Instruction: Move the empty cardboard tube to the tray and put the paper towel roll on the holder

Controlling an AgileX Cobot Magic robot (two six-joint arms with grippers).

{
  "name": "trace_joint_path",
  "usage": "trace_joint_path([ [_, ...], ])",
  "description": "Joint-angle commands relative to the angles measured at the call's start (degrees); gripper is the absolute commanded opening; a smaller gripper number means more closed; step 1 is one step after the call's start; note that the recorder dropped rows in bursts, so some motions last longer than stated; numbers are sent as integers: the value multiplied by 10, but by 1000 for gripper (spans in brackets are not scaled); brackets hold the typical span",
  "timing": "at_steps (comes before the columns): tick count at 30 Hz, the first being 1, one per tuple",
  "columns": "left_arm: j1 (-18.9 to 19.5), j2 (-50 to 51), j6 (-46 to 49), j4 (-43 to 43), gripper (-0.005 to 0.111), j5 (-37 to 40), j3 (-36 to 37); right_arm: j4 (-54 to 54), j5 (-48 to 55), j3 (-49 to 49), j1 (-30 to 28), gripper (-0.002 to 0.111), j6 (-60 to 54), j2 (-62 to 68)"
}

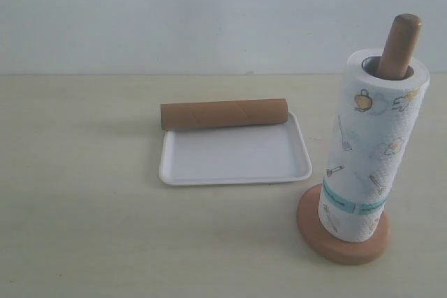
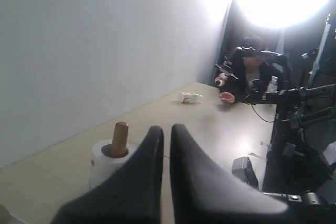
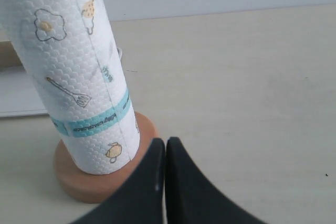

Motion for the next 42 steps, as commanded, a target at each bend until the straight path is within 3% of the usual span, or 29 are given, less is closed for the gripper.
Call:
trace_joint_path([
  [1,58,-87,-7,-43,4,-7,78,0,-3,0,-4,0,1,-3],
  [14,166,-249,-7,-128,4,-33,214,0,-3,0,-4,0,1,-3],
  [20,203,-293,-7,-236,4,-50,261,0,-3,0,-4,0,1,-3],
  [24,207,-308,-7,-311,4,-68,288,0,-3,0,-4,0,1,-3],
  [31,207,-308,-7,-552,4,-103,342,0,-3,0,-4,0,1,-3],
  [34,207,-308,-7,-604,4,-72,350,0,-3,0,-4,0,1,-3],
  [40,207,-308,-7,-657,4,67,358,0,-3,0,-4,0,1,-3],
  [42,207,-308,-7,-697,4,71,377,0,-3,0,-4,0,1,-3],
])
